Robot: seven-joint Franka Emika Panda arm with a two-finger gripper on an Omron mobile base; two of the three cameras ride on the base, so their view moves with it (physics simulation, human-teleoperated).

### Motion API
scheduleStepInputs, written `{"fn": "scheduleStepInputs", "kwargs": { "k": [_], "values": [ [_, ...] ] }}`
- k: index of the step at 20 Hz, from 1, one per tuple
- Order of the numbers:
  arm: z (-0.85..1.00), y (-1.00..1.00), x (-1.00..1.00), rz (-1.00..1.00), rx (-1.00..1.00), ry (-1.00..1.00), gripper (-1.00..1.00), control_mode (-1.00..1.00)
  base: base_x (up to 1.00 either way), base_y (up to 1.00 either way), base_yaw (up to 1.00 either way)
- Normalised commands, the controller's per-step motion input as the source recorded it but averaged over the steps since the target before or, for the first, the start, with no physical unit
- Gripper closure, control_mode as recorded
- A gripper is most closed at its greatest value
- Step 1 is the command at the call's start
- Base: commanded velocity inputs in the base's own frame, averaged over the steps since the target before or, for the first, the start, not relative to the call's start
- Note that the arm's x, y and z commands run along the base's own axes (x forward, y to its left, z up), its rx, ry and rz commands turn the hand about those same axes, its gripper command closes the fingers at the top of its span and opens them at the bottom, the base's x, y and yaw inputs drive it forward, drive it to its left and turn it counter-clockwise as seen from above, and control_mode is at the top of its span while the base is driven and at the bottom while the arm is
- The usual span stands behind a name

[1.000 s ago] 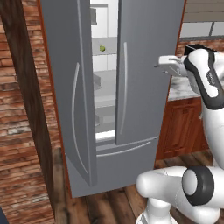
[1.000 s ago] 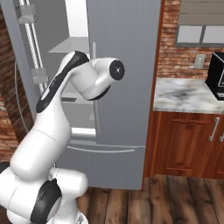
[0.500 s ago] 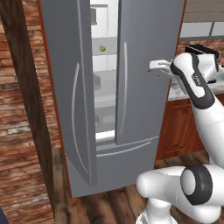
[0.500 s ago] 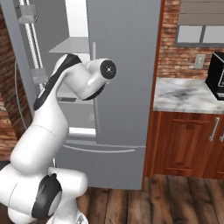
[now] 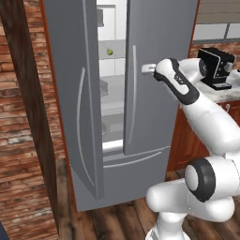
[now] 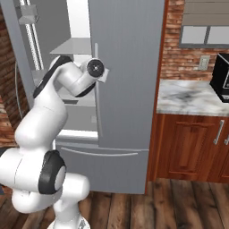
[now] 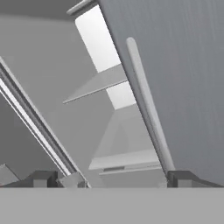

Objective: There is a bowl on the dining counter. Grab a lemon wedge from the fridge and place it in the bowl. Then get the liquor bottle and glass cup from the cabinet and place them next to the bowl.

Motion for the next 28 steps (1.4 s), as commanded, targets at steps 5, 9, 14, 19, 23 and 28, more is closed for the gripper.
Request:
{"fn": "scheduleStepInputs", "kwargs": {
  "k": [5,9,14,19,23,28],
  "values": [
    [0.0,0.0,0.75,-0.15,-0.05,0.0,-1.0,-1.0,0.0,0.0,0.0],
    [0.0,0.0,0.59,-0.14,-0.05,0.01,-1.0,-1.0,0.0,0.0,0.0],
    [0.0,0.0,0.66,-0.11,-0.03,0.05,-1.0,-1.0,0.0,0.0,0.0],
    [0.0,0.0,0.63,-0.07,0.0,0.07,-1.0,-1.0,0.0,0.0,0.0],
    [0.0,0.0,0.59,-0.05,0.0,0.07,-1.0,-1.0,0.0,0.0,0.0],
    [-0.04,0.0,0.47,-0.03,0.0,0.07,-1.0,-1.0,0.0,0.0,0.0]
  ]
}}
